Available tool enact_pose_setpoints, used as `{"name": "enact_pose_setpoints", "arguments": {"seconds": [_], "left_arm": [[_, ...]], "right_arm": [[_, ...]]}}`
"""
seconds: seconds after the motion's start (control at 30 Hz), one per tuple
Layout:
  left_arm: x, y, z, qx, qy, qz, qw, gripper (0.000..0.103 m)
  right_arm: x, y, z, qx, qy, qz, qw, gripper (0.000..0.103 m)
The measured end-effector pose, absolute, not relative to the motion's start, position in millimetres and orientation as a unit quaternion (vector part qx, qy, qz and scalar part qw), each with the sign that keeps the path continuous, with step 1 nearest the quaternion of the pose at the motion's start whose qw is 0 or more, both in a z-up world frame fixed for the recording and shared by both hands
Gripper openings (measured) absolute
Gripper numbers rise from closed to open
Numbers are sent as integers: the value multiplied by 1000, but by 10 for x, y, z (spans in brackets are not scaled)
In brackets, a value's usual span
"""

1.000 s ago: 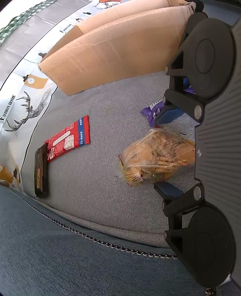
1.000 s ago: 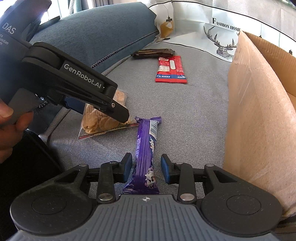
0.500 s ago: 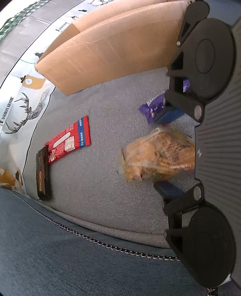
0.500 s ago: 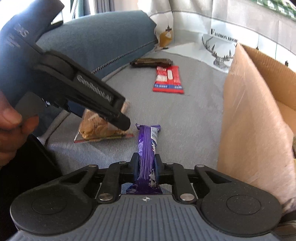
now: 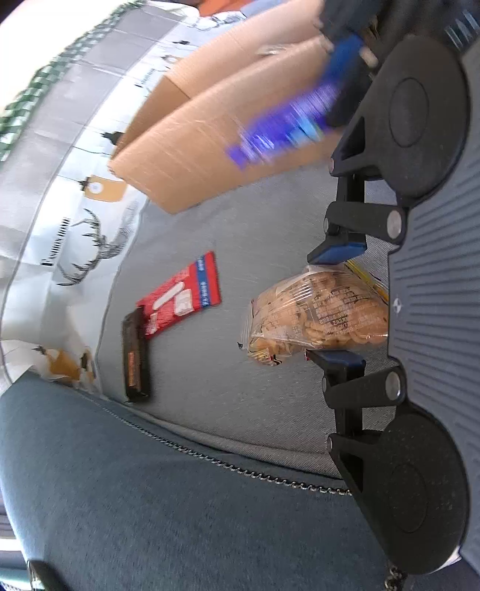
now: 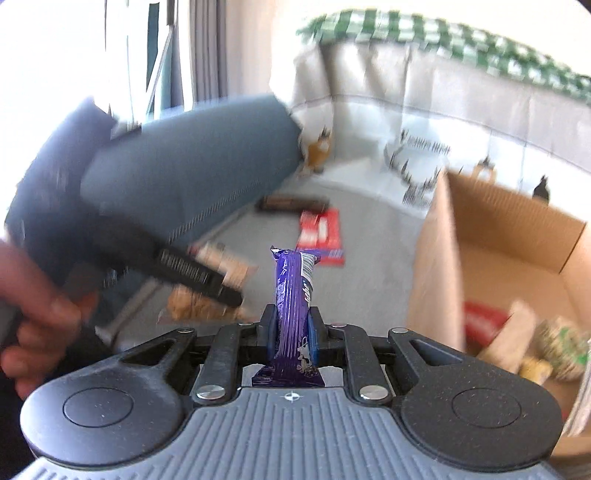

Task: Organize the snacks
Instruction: 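Carry the cookie bag and purple bar over the box with both tools, then open both tools over the box to drop the purple bar and cookie bag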

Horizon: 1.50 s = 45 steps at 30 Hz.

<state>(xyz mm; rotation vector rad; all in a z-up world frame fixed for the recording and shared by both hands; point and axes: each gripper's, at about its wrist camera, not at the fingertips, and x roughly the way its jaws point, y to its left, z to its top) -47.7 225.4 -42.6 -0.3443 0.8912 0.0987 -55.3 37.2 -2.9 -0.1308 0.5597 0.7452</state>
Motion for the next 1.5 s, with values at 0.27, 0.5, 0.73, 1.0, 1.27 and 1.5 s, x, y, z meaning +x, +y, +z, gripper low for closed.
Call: {"name": "enact_pose_setpoints", "arguments": {"seconds": [0.27, 0.5, 0.73, 1.0, 1.27, 1.5], "left_arm": [[-559, 2252, -332, -177, 398, 39, 899, 51], [-603, 2179, -274, -163, 376, 35, 912, 51], [-611, 2074, -208, -149, 355, 32, 922, 51], [-581, 1829, 191, -128, 314, 21, 941, 51], [-229, 1402, 296, -139, 273, -30, 951, 51], [198, 922, 693, -124, 225, -109, 960, 51]], "right_arm": [[-316, -214, 663, -2, 190, 327, 926, 17], [91, -840, 841, 12, 149, 257, 955, 17], [324, -1208, 448, 57, 180, 202, 961, 17], [351, -1289, 451, 56, 170, 197, 964, 4], [513, -1218, 385, 48, 196, 177, 963, 4], [481, -1278, 429, 49, 177, 147, 972, 5]]}}
